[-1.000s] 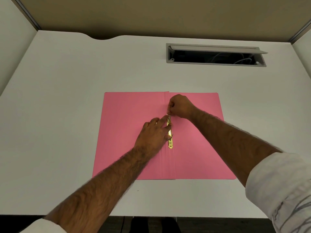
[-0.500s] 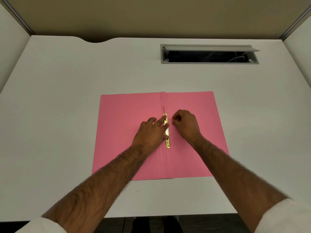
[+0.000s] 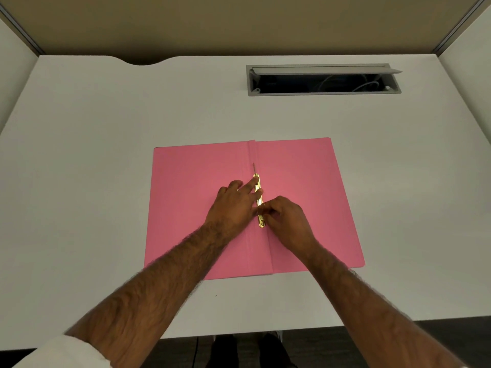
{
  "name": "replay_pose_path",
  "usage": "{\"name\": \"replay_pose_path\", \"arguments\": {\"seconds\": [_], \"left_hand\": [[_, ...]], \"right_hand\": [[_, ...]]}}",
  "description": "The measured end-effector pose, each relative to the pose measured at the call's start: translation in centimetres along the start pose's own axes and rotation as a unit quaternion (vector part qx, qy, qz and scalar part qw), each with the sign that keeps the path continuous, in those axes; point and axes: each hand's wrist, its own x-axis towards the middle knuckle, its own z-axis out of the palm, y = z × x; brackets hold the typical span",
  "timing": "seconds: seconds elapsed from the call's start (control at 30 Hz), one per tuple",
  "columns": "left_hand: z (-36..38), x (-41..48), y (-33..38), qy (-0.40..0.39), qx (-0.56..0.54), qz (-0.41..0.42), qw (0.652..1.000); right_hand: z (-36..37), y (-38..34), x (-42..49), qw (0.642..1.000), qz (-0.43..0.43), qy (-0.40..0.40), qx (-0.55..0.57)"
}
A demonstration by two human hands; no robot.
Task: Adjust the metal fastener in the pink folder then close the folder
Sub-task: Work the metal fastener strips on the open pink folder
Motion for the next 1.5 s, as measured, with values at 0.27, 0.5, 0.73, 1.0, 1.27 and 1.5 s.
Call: {"name": "replay_pose_path", "arguments": {"seconds": [0.27,0.5,0.73,1.0,1.27,1.5], "left_hand": [[-0.1,0.0,0.1,0.000,-0.007,-0.003,1.000],[0.0,-0.1,0.0,0.002,-0.027,-0.008,1.000],[0.1,0.0,0.0,0.002,-0.021,-0.009,1.000],[0.1,0.0,0.0,0.005,-0.013,-0.008,1.000],[0.2,0.1,0.2,0.003,-0.012,-0.013,1.000],[0.2,0.1,0.1,-0.002,-0.008,-0.010,1.000]], "right_hand": [[0.0,0.0,-1.1,0.998,-0.048,0.010,-0.048],[-1.5,0.8,-1.5,0.985,-0.106,-0.025,-0.134],[-1.3,0.0,-1.6,0.959,-0.188,-0.025,-0.209],[0.7,-1.0,-3.0,0.979,-0.096,0.044,-0.174],[3.2,-0.4,-4.2,0.949,-0.144,0.084,-0.266],[2.7,1.6,-4.4,0.938,-0.206,0.080,-0.268]]}}
